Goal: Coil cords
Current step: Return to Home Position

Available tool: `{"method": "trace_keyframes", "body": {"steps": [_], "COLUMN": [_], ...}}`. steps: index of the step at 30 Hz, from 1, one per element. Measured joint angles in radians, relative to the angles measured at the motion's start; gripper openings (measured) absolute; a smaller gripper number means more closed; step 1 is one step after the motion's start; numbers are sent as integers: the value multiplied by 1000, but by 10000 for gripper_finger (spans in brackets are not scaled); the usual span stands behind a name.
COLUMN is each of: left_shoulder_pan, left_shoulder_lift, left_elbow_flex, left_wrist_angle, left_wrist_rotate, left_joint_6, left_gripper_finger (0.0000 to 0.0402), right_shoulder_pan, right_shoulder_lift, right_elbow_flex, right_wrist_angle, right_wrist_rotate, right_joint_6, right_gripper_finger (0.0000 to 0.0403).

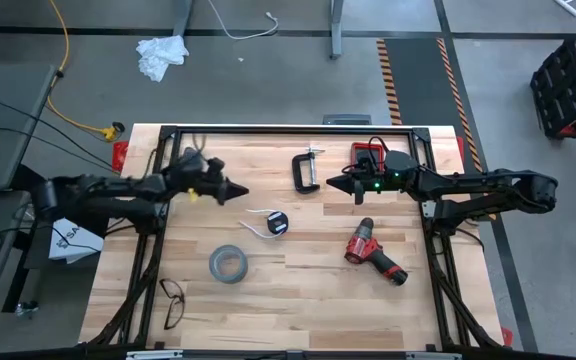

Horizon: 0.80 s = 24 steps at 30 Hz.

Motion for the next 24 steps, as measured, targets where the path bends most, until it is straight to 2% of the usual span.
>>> {"method": "trace_keyframes", "body": {"steps": [2, 3, 6, 8, 12, 18, 21, 24], "left_shoulder_pan": [-33, -54, -126, -186, -322, -508, -552, -555], "left_shoulder_lift": [-88, -127, -212, -249, -282, -269, -267, -267], "left_elbow_flex": [-59, -90, -169, -202, -223, -223, -223, -223], "left_wrist_angle": [66, 123, 333, 405, 434, 433, 434, 449], "left_wrist_rotate": [-30, -49, -120, -183, -312, -373, -436, -452], "left_joint_6": [-13, -30, -77, -81, -29, 77, 121, 126], "left_gripper_finger": [24, 13, 11, 3, 1, 1, 0, 0], "right_shoulder_pan": [0, 0, 0, 0, 0, 83, 147, 180], "right_shoulder_lift": [0, 0, 0, 0, 0, 0, 0, -33], "right_elbow_flex": [0, 0, 0, 0, 0, 0, 0, -3], "right_wrist_angle": [0, 0, 0, 0, 17, 46, 46, 45], "right_wrist_rotate": [0, 0, 0, 3, 30, 107, 181, 201], "right_joint_6": [18, 27, 46, 54, 81, 7, -79, -161], "right_gripper_finger": [0, 0, 0, 0, 0, 0, 0, 0]}}
